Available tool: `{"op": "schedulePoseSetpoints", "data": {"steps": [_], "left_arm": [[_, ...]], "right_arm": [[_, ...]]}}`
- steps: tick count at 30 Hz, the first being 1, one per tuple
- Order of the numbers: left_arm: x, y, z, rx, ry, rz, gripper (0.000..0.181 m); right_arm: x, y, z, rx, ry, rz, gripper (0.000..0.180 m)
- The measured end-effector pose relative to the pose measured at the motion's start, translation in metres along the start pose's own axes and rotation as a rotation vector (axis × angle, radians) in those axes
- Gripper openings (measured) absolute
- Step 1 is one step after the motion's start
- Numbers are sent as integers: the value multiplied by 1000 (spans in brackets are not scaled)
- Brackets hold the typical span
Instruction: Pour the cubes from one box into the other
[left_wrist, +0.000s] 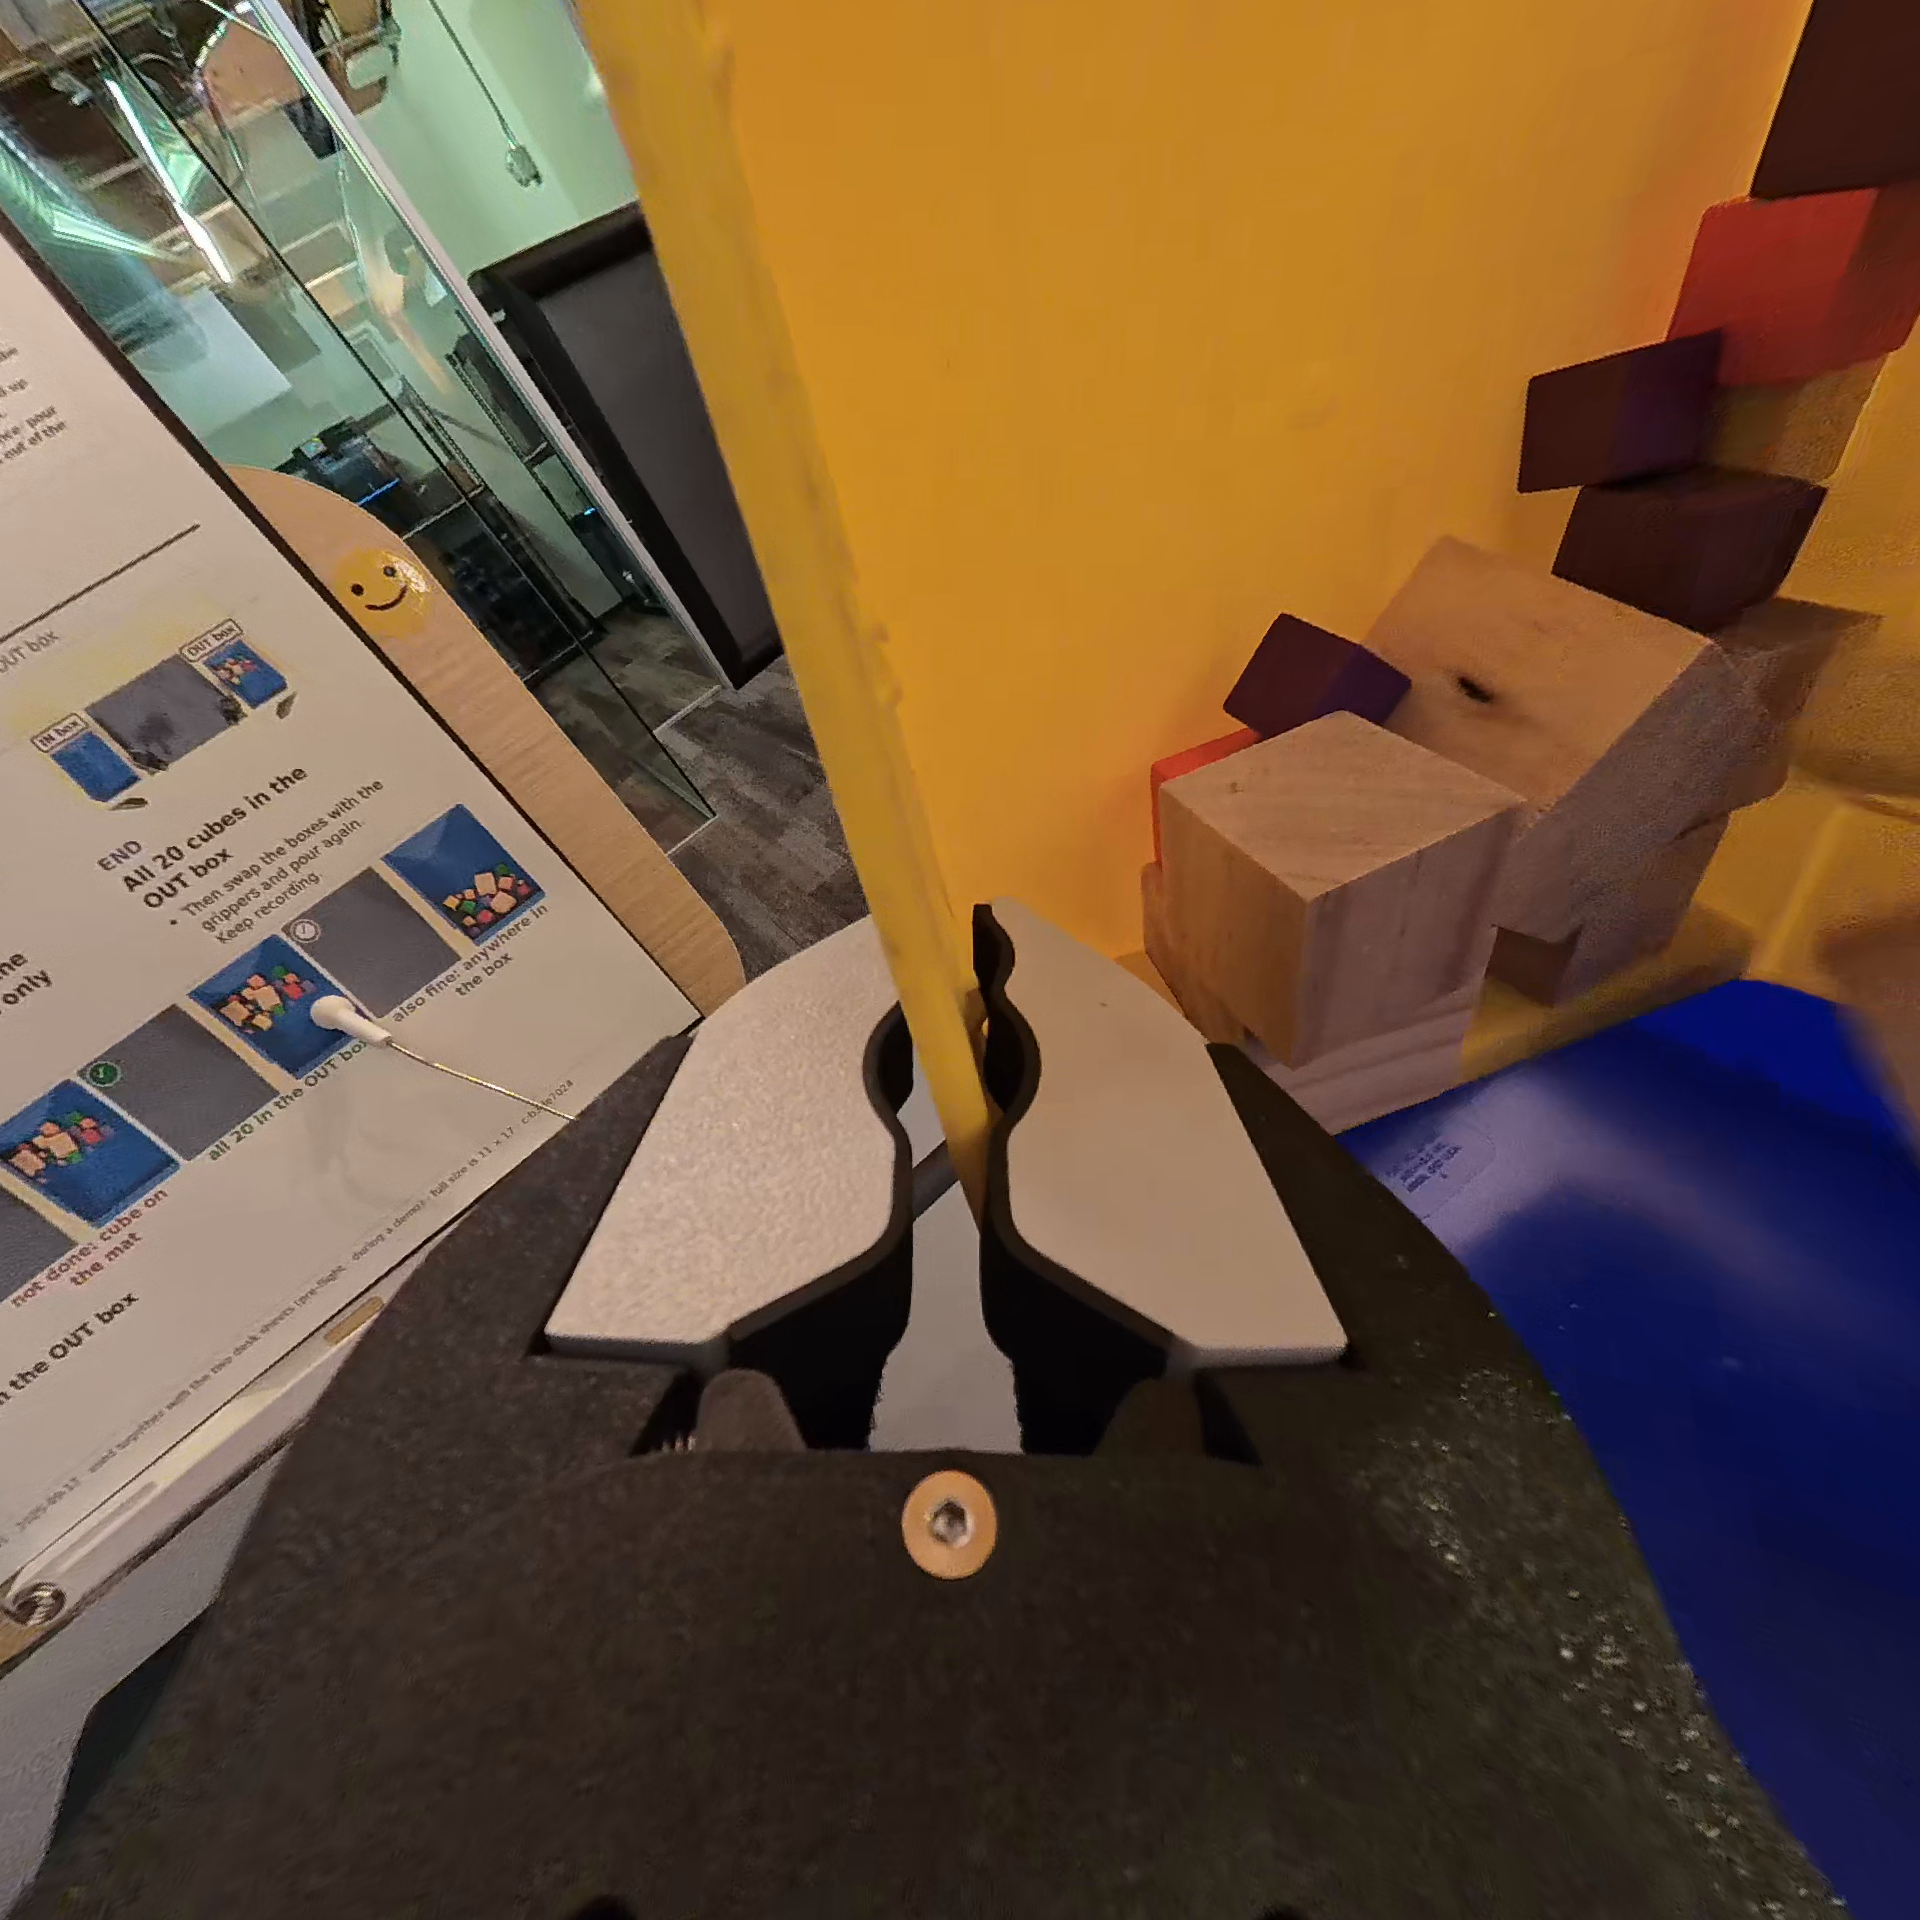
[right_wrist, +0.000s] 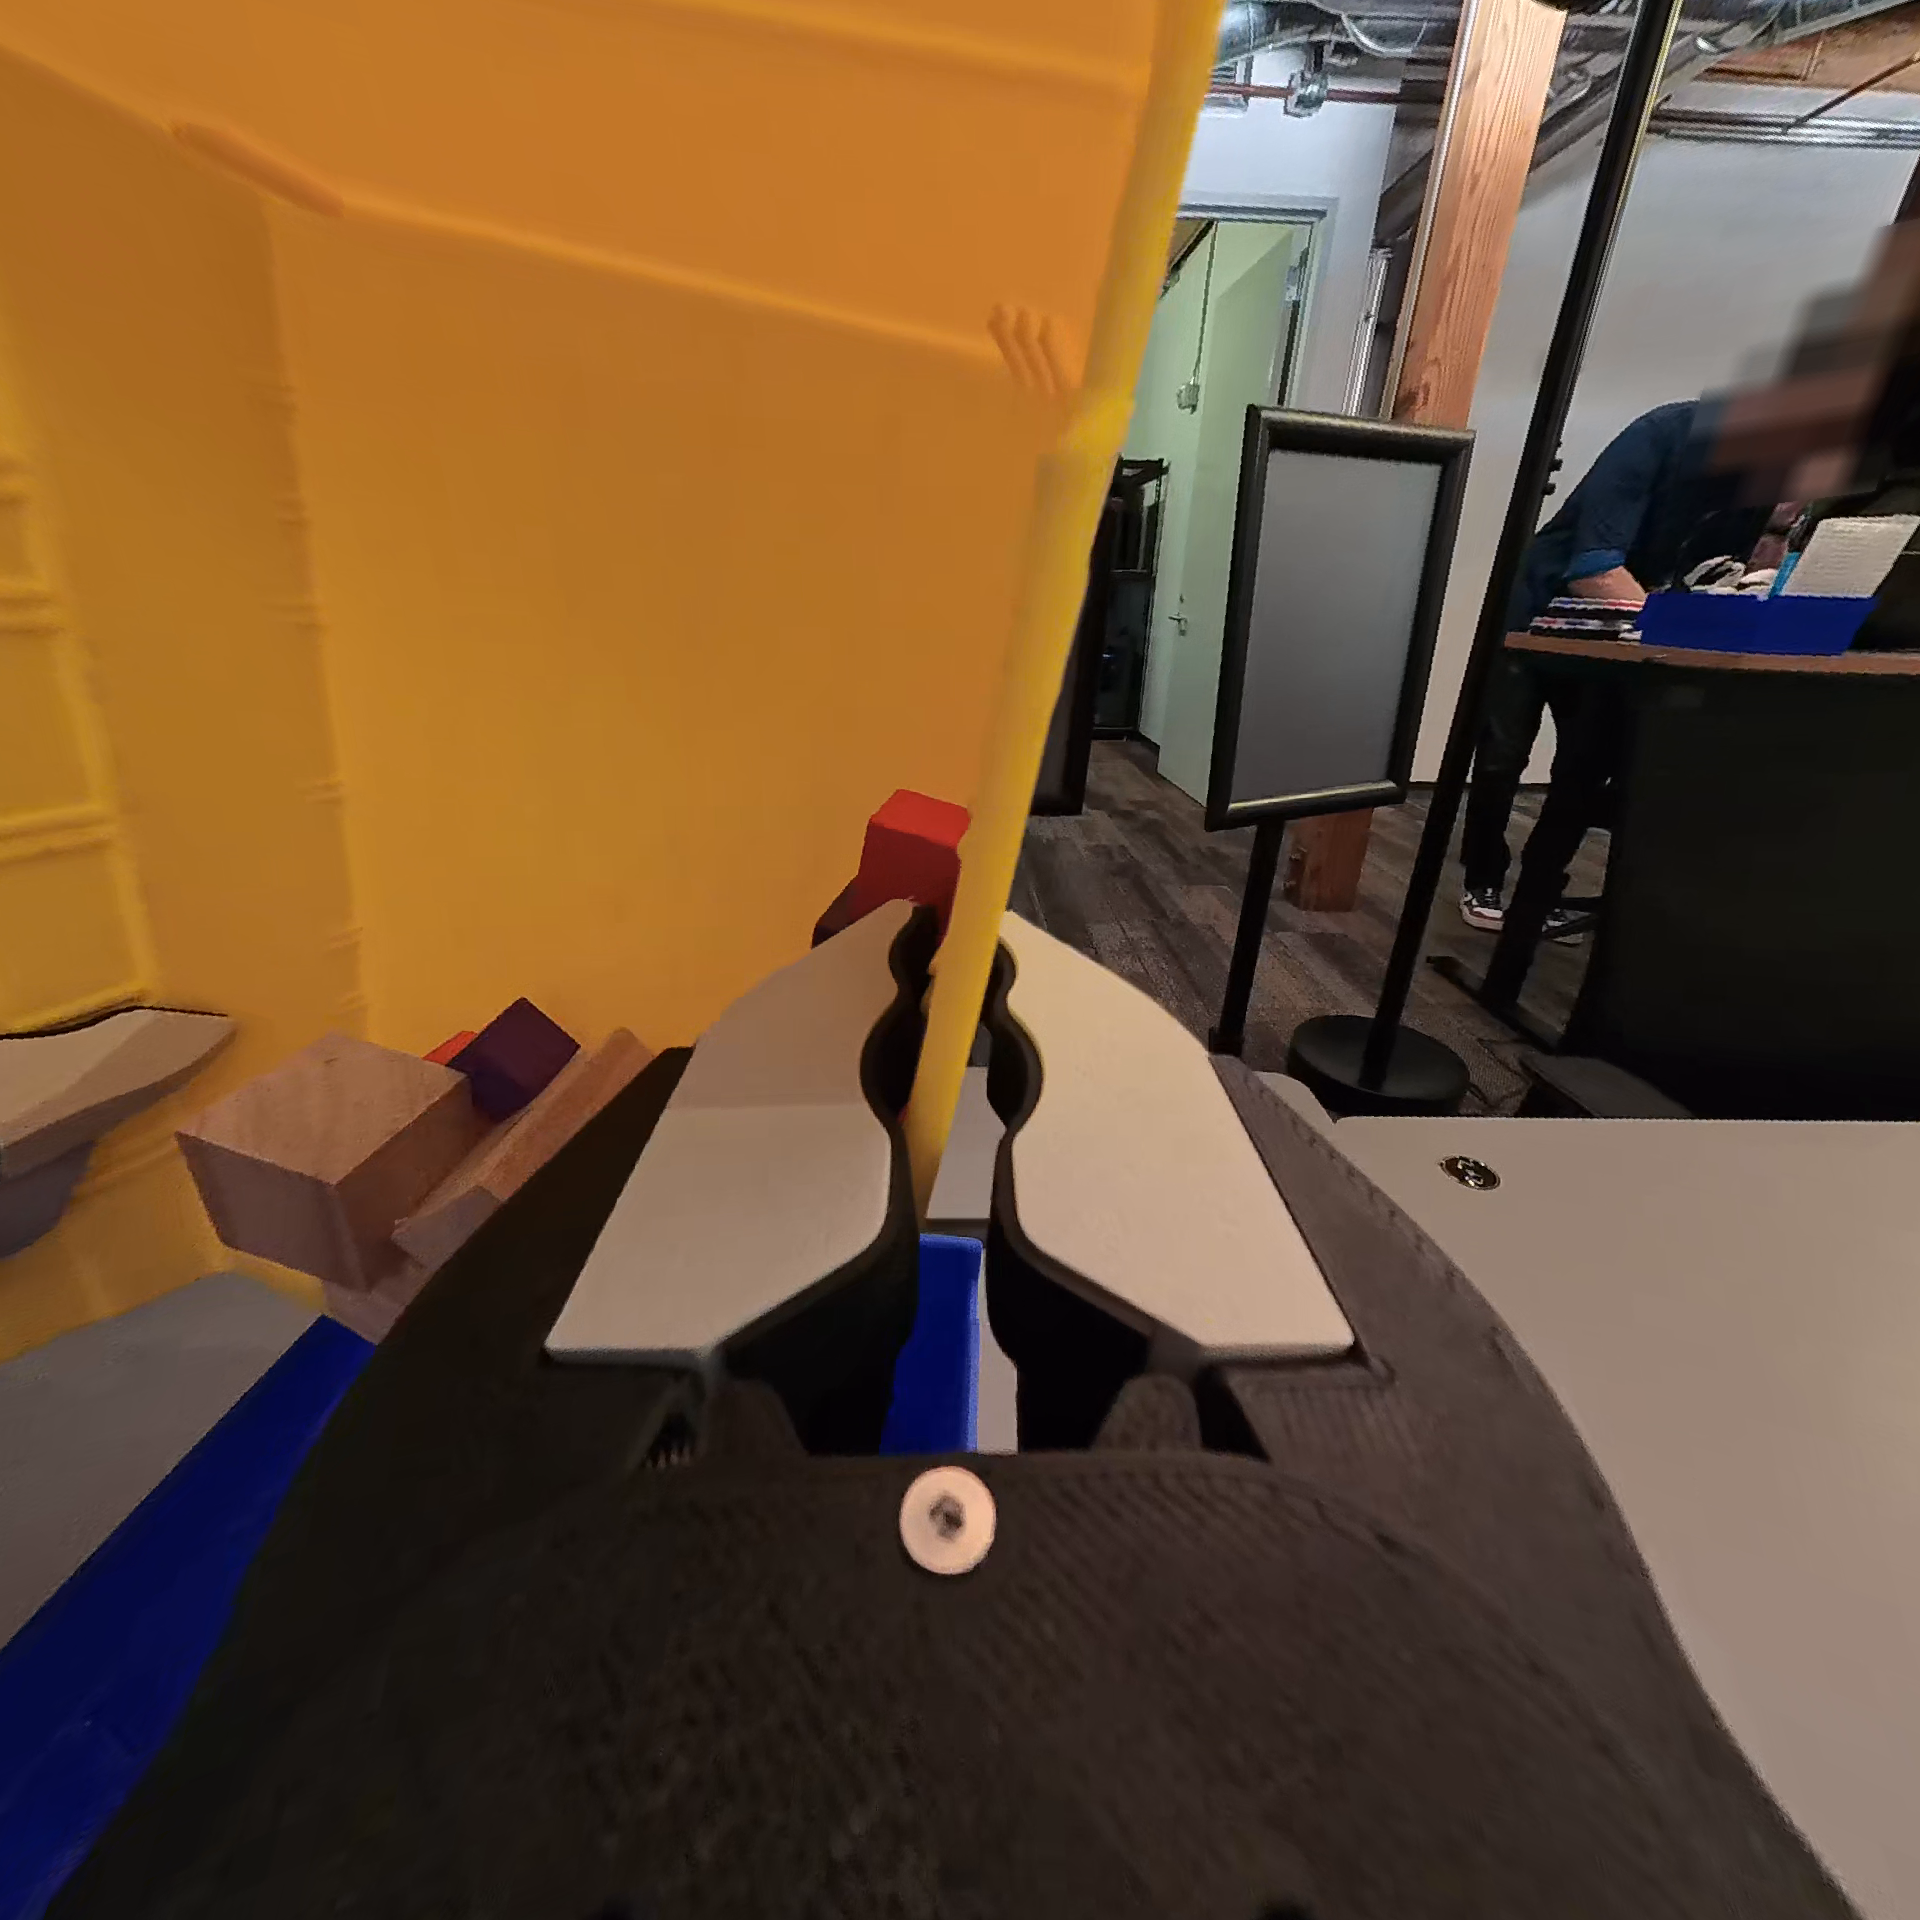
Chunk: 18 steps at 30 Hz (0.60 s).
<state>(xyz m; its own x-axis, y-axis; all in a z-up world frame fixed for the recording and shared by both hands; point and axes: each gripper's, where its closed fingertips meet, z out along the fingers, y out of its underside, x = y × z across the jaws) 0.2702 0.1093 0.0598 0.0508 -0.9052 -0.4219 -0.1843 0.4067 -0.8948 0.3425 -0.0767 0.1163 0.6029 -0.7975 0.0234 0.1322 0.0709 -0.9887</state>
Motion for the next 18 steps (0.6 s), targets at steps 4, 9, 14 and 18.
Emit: {"op": "schedulePoseSetpoints", "data": {"steps": [4, 9, 14, 18], "left_arm": [[1, 4, 2, -15, -6, 9, 7], [-1, -4, -2, 39, -26, 19, 8], [2, -2, 0, 41, 7, -25, 8], [-2, -1, -1, 15, -23, 1, 6]], "right_arm": [[1, 9, 3, -16, -8, 20, 7], [2, 1, -1, 52, -1, 1, 7], [-1, -8, -5, 42, 15, -47, 7], [-2, -3, -2, 18, -8, -1, 8]]}}
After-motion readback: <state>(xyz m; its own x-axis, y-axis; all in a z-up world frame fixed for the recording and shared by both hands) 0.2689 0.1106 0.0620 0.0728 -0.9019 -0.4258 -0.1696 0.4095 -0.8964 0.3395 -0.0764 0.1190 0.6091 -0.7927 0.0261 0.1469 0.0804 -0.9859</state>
